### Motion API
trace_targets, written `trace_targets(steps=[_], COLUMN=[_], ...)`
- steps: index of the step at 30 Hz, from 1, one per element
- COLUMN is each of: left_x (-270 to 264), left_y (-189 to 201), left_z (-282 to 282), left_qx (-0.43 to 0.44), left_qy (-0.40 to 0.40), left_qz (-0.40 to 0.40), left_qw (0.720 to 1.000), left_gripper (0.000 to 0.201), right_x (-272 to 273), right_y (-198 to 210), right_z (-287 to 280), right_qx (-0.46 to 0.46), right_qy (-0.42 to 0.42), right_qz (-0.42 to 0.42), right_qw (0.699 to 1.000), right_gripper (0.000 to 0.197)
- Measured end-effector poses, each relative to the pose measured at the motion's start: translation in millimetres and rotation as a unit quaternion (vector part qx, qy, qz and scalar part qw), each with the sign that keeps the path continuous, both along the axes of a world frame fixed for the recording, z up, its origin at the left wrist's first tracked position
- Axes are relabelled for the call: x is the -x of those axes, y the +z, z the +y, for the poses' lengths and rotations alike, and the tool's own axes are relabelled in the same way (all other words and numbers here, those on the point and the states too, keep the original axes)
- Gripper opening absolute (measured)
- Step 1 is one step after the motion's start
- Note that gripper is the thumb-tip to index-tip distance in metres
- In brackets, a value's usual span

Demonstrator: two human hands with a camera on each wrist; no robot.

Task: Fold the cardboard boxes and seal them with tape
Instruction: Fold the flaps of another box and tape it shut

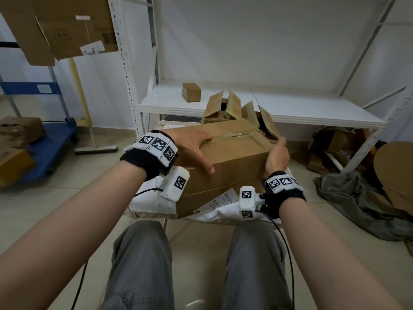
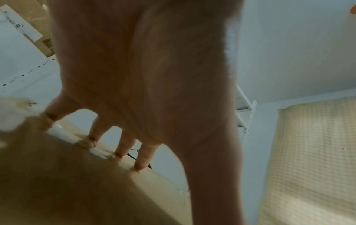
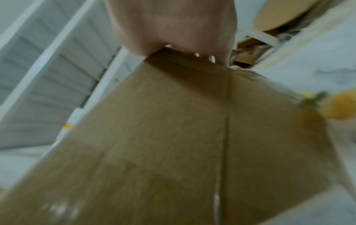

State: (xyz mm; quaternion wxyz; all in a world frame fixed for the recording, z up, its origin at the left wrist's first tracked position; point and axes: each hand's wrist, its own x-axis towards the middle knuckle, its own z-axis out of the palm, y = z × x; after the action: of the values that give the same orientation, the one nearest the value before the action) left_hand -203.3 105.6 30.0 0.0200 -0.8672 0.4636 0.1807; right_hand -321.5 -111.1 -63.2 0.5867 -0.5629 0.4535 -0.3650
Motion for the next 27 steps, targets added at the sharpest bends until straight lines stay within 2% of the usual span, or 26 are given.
trace_targets(steps=[2,4,8,11,13,16,20,23,25,27], left_x=[-2,-2,-1,0,0,2,5,10,11,9], left_y=[-3,-4,-5,-5,-4,-1,-5,-13,-16,-14], left_z=[4,6,5,7,10,12,8,6,6,9], left_qx=[0.016,0.033,0.055,0.066,0.083,0.112,0.095,0.118,0.135,0.146], left_qy=[0.017,0.031,0.042,0.046,0.047,0.054,0.039,0.042,0.044,0.05], left_qz=[0.015,0.03,0.037,0.036,0.041,0.037,-0.011,-0.04,-0.058,-0.055], left_qw=[1.0,0.999,0.997,0.996,0.995,0.991,0.995,0.991,0.988,0.986], left_gripper=[0.126,0.122,0.111,0.107,0.105,0.102,0.097,0.097,0.098,0.095], right_x=[4,7,11,2,-6,1,11,15,13,2], right_y=[-22,-39,-42,-62,-83,-67,-38,-26,-30,-66], right_z=[-9,-18,-14,-36,-57,-41,-15,-6,-8,-42], right_qx=[-0.101,-0.148,-0.166,-0.175,-0.174,-0.17,-0.18,-0.179,-0.184,-0.186], right_qy=[-0.019,-0.003,0.066,0.089,0.097,0.087,0.078,0.097,0.105,0.096], right_qz=[-0.01,0.019,0.046,0.06,0.057,0.071,0.073,0.049,0.033,0.001], right_qw=[0.995,0.989,0.983,0.979,0.978,0.979,0.978,0.978,0.977,0.978], right_gripper=[0.085,0.08,0.059,0.078,0.084,0.084,0.083,0.085,0.088,0.094])
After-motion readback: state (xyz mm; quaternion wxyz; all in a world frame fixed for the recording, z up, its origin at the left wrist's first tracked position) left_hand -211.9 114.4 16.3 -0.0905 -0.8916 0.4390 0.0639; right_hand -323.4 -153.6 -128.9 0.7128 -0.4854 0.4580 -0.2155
